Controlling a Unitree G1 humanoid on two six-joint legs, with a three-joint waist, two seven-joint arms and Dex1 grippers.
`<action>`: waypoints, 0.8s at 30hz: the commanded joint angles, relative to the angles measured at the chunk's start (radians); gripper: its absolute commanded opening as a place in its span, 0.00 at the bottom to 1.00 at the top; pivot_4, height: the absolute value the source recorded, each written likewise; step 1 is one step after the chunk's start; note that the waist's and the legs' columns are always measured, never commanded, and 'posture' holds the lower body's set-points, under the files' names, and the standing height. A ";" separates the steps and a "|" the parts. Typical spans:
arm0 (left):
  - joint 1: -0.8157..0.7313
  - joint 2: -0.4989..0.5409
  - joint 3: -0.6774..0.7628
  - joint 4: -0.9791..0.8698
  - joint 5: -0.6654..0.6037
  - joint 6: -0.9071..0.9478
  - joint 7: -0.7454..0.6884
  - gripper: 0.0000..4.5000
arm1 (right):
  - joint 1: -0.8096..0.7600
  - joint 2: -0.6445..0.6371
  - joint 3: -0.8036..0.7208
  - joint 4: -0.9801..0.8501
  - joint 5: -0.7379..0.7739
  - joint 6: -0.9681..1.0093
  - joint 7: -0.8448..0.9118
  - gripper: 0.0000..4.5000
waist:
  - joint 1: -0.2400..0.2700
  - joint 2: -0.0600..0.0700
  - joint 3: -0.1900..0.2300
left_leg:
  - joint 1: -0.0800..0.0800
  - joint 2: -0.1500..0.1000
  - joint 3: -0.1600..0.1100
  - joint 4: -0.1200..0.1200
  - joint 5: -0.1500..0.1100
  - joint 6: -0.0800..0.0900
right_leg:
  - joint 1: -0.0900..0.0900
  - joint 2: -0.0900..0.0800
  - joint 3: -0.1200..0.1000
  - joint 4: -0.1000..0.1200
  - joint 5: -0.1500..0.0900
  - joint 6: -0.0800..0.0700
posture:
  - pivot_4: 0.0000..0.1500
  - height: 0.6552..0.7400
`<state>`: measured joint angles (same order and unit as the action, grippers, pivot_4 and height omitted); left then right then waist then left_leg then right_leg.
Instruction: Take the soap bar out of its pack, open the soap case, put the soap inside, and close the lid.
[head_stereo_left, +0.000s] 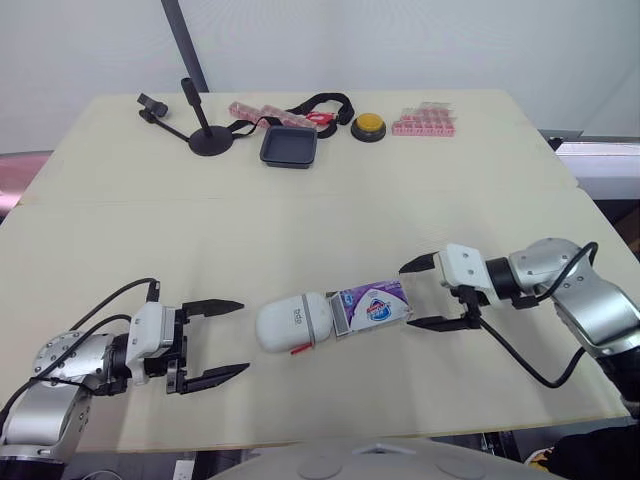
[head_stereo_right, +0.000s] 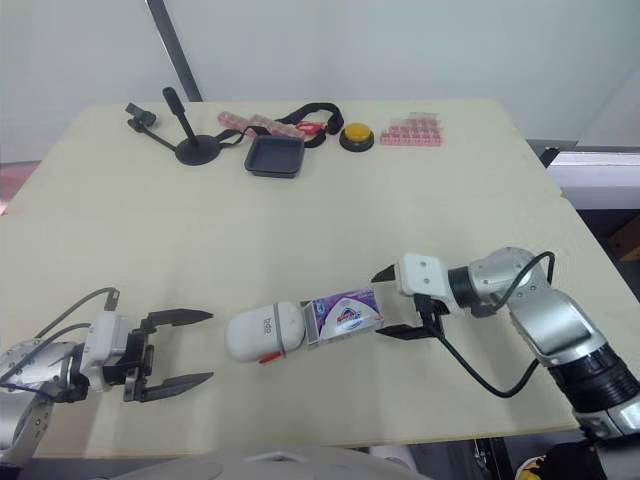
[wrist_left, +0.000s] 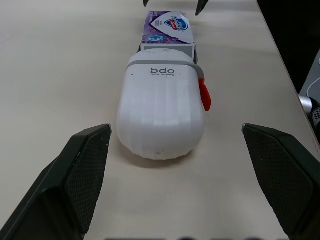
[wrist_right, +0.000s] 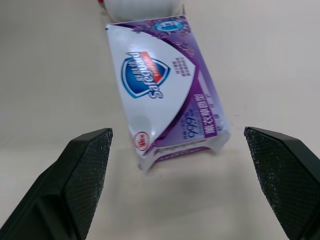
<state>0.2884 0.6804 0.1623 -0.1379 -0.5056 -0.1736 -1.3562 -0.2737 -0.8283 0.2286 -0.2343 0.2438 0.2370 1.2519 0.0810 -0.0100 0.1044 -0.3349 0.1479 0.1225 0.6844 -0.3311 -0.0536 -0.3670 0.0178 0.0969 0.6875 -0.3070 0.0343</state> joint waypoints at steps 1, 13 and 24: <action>0.006 0.008 0.011 -0.026 -0.004 -0.012 0.008 0.99 | -0.010 -0.005 -0.003 0.008 -0.006 -0.035 0.022 1.00 | 0.001 0.000 0.000 | 0.000 0.000 0.000 0.000 0.000 0.000 | 0.000 0.000 0.000 0.000 0.000 0.000 | 1.00 1.00; 0.040 0.004 0.003 -0.059 -0.004 -0.011 0.028 0.99 | -0.013 0.037 0.026 0.030 -0.023 -0.052 0.019 1.00 | 0.001 0.000 0.000 | 0.000 0.000 0.000 0.000 0.000 0.000 | 0.000 0.000 0.000 0.000 0.000 0.000 | 1.00 1.00; 0.051 0.004 0.005 -0.079 -0.010 0.009 0.055 1.00 | -0.035 0.055 0.039 0.076 -0.030 -0.084 0.042 0.88 | 0.000 0.000 0.000 | 0.000 0.000 0.000 0.000 0.000 0.000 | 0.000 0.000 0.000 0.000 0.000 0.000 | 1.00 1.00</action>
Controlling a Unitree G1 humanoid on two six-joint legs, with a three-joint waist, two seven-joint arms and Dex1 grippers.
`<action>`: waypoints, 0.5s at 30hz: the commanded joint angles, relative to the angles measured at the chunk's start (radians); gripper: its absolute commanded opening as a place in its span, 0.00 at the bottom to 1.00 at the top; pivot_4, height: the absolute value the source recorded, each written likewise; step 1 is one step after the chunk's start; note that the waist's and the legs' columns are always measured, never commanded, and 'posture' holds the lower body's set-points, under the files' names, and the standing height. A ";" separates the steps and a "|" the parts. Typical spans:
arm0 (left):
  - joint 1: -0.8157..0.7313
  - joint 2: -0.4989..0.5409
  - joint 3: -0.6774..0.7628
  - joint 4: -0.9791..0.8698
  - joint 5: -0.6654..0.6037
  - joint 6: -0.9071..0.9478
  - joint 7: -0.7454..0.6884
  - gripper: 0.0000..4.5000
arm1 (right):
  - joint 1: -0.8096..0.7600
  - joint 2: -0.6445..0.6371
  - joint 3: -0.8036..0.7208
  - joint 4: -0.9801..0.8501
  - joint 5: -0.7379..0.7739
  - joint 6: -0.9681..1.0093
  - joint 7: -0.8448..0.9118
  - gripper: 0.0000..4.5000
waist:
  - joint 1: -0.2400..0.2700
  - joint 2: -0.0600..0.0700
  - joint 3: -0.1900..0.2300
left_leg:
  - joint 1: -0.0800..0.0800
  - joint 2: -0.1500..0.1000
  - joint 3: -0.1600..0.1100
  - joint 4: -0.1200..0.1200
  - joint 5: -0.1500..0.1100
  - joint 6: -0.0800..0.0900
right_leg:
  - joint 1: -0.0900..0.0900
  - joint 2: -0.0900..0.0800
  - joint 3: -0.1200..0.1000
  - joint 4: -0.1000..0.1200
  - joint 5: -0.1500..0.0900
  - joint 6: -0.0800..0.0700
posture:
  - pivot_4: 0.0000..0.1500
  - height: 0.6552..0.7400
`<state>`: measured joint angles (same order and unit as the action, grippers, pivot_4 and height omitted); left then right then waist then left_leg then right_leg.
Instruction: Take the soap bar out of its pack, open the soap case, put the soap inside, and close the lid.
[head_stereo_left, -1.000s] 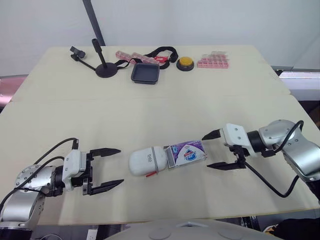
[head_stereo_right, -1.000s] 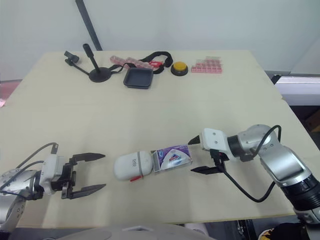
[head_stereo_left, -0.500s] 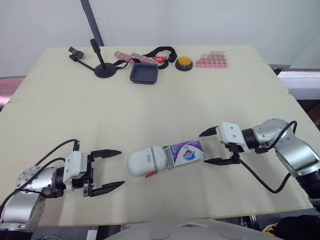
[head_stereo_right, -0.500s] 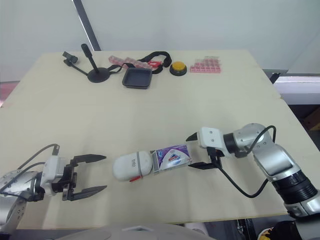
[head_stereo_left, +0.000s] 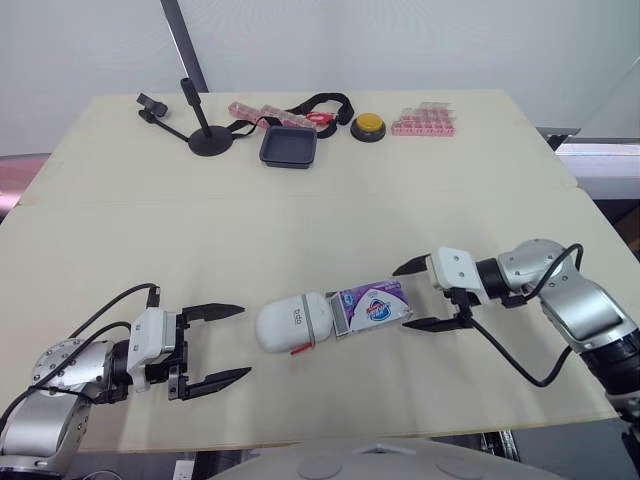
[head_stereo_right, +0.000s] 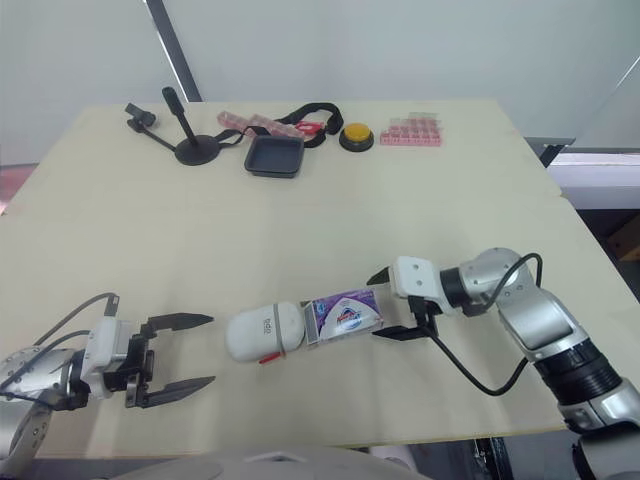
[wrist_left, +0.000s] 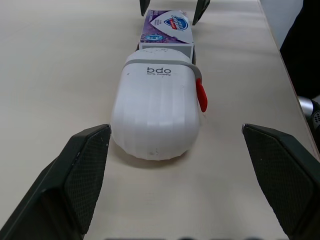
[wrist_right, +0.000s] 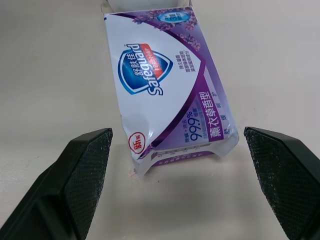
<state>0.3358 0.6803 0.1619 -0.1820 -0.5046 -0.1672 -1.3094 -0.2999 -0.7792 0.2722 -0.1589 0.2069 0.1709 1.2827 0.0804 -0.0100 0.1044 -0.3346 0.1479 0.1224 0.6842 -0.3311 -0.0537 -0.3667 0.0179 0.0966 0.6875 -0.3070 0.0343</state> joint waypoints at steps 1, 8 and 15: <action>0.003 0.004 0.004 -0.035 -0.010 0.003 0.010 1.00 | -0.007 0.009 -0.007 0.002 0.013 -0.012 0.011 0.82 | 0.001 0.000 0.000 | 0.000 0.000 0.000 0.000 0.000 0.000 | 0.000 0.000 0.000 0.000 0.000 0.000 | 1.00 1.00; 0.004 0.004 0.003 -0.050 -0.012 0.023 0.032 1.00 | 0.004 0.011 -0.010 0.002 0.010 -0.019 0.014 0.82 | 0.000 0.000 0.000 | 0.000 0.000 0.000 0.000 0.000 0.000 | 0.000 0.000 0.000 0.000 0.000 0.000 | 1.00 1.00; -0.005 0.002 -0.001 -0.052 -0.009 0.032 0.041 1.00 | 0.009 0.009 -0.012 0.009 0.009 -0.028 0.021 0.82 | 0.000 0.000 0.000 | 0.000 0.000 0.000 0.000 0.000 0.000 | 0.000 0.000 0.000 0.000 0.000 0.000 | 1.00 1.00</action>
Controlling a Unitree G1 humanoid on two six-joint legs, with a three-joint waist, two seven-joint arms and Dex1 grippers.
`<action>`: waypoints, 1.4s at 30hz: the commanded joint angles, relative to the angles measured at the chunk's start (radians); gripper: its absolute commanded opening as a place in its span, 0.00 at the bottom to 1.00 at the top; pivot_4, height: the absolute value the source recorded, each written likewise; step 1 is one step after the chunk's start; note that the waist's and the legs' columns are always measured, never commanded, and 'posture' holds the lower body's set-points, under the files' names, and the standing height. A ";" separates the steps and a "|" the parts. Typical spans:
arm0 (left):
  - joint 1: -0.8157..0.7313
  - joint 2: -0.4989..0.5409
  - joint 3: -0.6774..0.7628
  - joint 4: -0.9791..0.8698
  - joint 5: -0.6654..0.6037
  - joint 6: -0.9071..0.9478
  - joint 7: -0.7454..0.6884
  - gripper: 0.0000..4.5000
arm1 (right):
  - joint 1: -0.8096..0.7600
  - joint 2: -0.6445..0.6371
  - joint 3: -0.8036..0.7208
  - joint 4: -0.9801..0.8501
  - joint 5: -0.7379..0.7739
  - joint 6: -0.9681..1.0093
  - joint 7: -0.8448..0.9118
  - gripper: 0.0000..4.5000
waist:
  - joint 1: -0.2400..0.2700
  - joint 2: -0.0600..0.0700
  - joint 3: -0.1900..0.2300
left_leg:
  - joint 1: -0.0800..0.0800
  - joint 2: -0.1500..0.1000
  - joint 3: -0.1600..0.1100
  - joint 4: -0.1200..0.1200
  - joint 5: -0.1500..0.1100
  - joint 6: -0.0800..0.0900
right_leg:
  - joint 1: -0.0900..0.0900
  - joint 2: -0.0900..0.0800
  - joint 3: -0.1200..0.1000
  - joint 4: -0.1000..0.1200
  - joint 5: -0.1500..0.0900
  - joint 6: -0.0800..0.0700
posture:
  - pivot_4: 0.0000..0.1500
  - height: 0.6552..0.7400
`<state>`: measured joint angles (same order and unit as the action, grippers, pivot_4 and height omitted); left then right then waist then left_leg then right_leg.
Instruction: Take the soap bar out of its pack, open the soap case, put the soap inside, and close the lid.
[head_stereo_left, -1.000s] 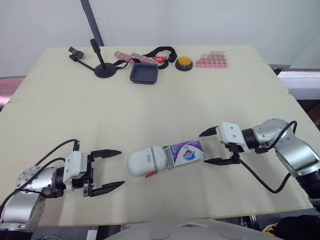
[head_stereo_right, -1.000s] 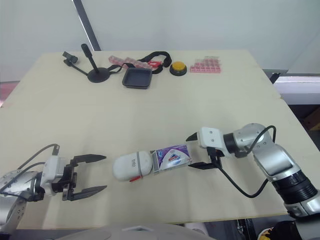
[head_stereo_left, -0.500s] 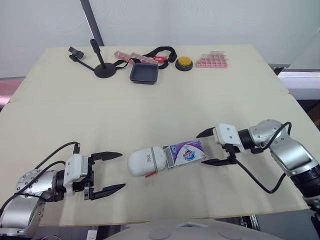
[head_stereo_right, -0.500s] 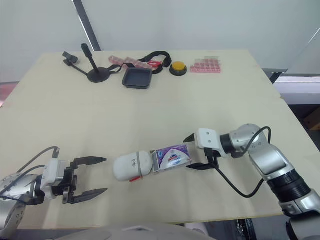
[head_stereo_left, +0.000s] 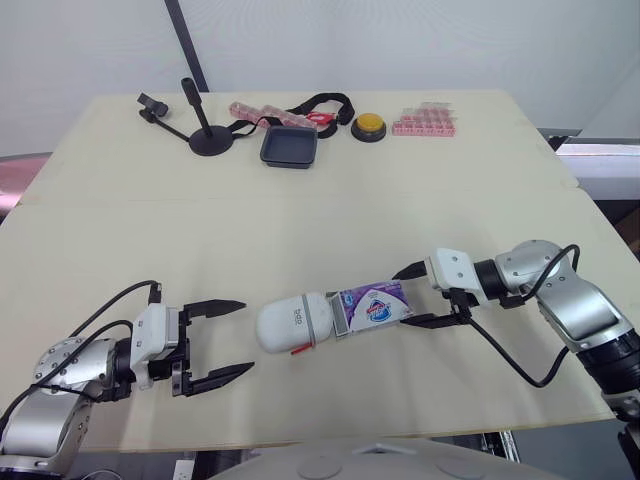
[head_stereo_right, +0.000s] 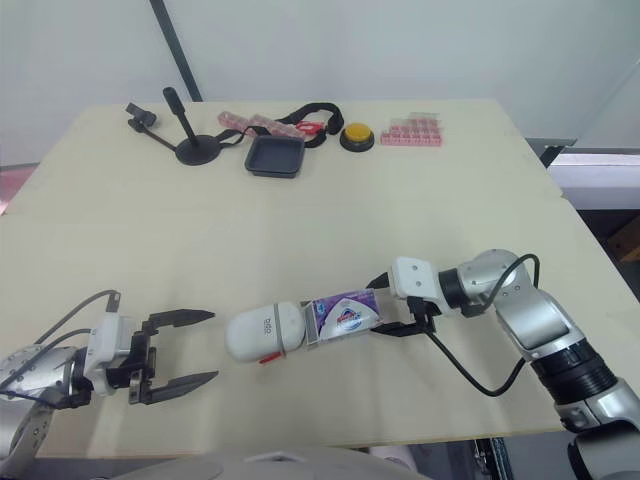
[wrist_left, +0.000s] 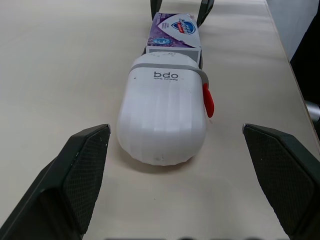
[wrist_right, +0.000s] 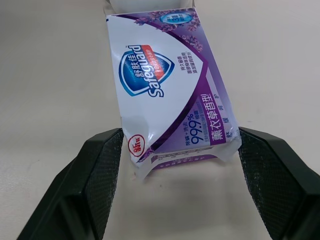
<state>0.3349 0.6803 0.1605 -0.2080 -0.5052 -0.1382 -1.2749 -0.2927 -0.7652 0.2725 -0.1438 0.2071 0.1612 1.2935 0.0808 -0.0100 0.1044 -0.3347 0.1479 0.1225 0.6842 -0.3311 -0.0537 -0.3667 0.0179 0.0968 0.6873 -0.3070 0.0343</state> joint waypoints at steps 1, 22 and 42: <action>-0.004 0.002 0.000 -0.027 -0.008 0.004 0.008 1.00 | 0.002 -0.006 -0.013 -0.006 0.010 -0.018 0.012 0.82 | 0.000 0.000 0.000 | 0.000 0.000 0.000 0.000 0.000 0.000 | 0.000 0.000 0.000 0.000 0.000 0.000 | 1.00 1.00; 0.000 -0.001 -0.017 -0.023 -0.004 -0.021 0.010 1.00 | 0.014 0.004 -0.036 -0.004 0.023 -0.009 -0.015 0.44 | 0.000 0.000 0.000 | 0.001 0.000 0.000 0.000 0.000 0.000 | 0.001 0.000 0.000 0.000 0.000 0.000 | 1.00 1.00; -0.054 -0.002 -0.019 0.034 0.001 -0.016 0.002 1.00 | -0.127 -0.280 -0.097 -0.116 0.055 0.233 0.100 0.44 | 0.004 0.002 0.001 | 0.001 0.000 0.000 0.000 0.000 0.000 | 0.001 0.001 0.001 0.000 0.000 0.000 | 1.00 1.00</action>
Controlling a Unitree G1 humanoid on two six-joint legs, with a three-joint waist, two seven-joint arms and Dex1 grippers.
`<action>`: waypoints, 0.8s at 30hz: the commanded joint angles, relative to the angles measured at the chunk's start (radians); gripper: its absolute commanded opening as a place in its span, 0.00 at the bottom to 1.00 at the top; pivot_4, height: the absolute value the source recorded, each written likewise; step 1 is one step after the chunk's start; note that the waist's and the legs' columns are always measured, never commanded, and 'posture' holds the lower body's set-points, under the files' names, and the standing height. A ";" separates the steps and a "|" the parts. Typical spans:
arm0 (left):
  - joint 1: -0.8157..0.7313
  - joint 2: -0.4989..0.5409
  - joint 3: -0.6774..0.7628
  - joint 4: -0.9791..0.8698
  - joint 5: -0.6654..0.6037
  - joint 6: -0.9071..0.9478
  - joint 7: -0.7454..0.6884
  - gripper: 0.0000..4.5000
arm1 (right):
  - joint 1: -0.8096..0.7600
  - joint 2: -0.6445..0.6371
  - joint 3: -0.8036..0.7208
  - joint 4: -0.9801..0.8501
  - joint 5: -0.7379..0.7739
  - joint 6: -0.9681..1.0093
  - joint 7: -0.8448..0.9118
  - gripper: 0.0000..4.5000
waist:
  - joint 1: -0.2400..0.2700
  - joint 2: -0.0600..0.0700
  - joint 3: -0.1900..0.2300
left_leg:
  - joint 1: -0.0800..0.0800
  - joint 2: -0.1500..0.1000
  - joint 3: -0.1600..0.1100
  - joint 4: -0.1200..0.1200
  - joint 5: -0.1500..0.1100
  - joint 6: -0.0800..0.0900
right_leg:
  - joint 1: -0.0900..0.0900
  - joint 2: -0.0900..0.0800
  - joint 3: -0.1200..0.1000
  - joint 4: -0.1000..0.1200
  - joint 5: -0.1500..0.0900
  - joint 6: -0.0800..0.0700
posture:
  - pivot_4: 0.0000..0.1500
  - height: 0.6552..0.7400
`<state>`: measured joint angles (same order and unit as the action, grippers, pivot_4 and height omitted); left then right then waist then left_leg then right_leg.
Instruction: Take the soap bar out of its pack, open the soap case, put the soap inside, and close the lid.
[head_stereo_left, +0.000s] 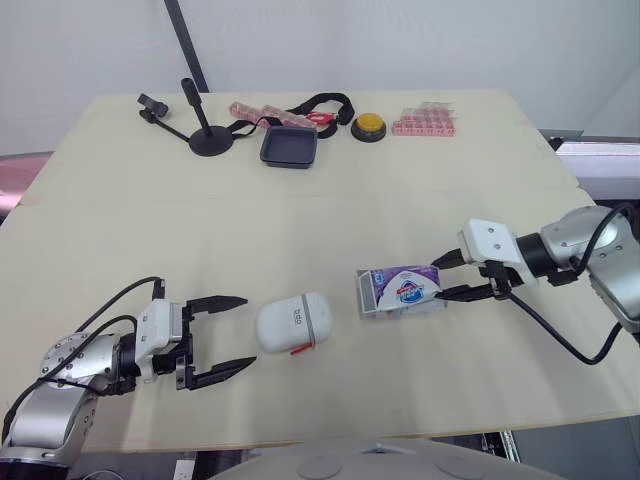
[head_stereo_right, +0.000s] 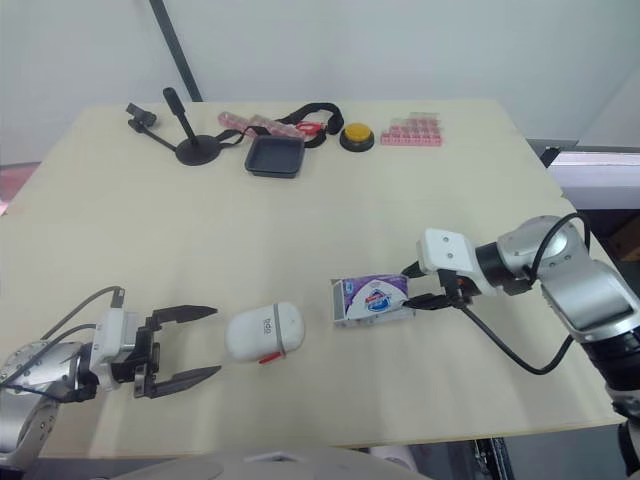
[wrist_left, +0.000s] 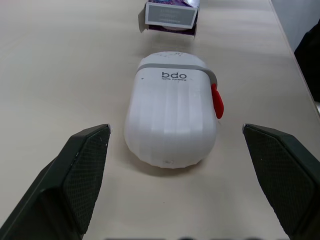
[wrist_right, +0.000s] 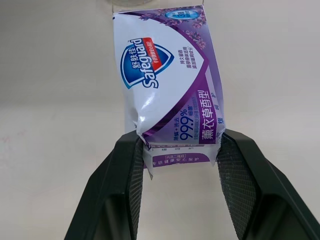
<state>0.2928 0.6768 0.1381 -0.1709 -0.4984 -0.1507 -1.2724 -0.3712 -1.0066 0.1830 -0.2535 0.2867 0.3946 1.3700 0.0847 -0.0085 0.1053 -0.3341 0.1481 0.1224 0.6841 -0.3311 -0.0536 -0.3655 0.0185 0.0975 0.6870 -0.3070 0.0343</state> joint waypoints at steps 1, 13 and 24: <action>-0.014 0.001 0.002 -0.003 -0.005 -0.002 0.001 1.00 | -0.063 -0.045 0.001 -0.003 -0.037 -0.006 0.030 0.44 | 0.000 0.000 0.000 | 0.000 0.000 0.000 0.000 0.000 0.000 | 0.000 0.000 0.000 0.000 0.000 0.000 | 1.00 1.00; -0.032 0.002 0.000 -0.012 -0.005 0.022 0.015 1.00 | -0.290 -0.075 0.202 0.020 -0.264 -0.037 0.151 0.44 | -0.001 0.000 0.000 | 0.000 0.000 0.000 0.000 0.000 0.000 | -0.001 0.000 0.000 0.001 0.000 0.000 | 1.00 1.00; -0.019 -0.009 -0.001 -0.039 -0.004 0.043 0.055 1.00 | -0.435 -0.055 0.275 -0.042 -0.355 0.093 0.207 0.44 | -0.003 0.000 0.000 | -0.001 0.000 0.000 0.001 0.000 0.000 | -0.003 0.000 0.000 0.004 0.000 0.000 | 1.00 1.00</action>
<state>0.2710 0.6703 0.1349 -0.1764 -0.4976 -0.1075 -1.2262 -0.7773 -1.0601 0.4662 -0.2671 -0.0582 0.4628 1.5421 0.0815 -0.0080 0.1056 -0.3352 0.1485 0.1230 0.6854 -0.3309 -0.0535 -0.3687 0.0189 0.0981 0.6916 -0.3070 0.0342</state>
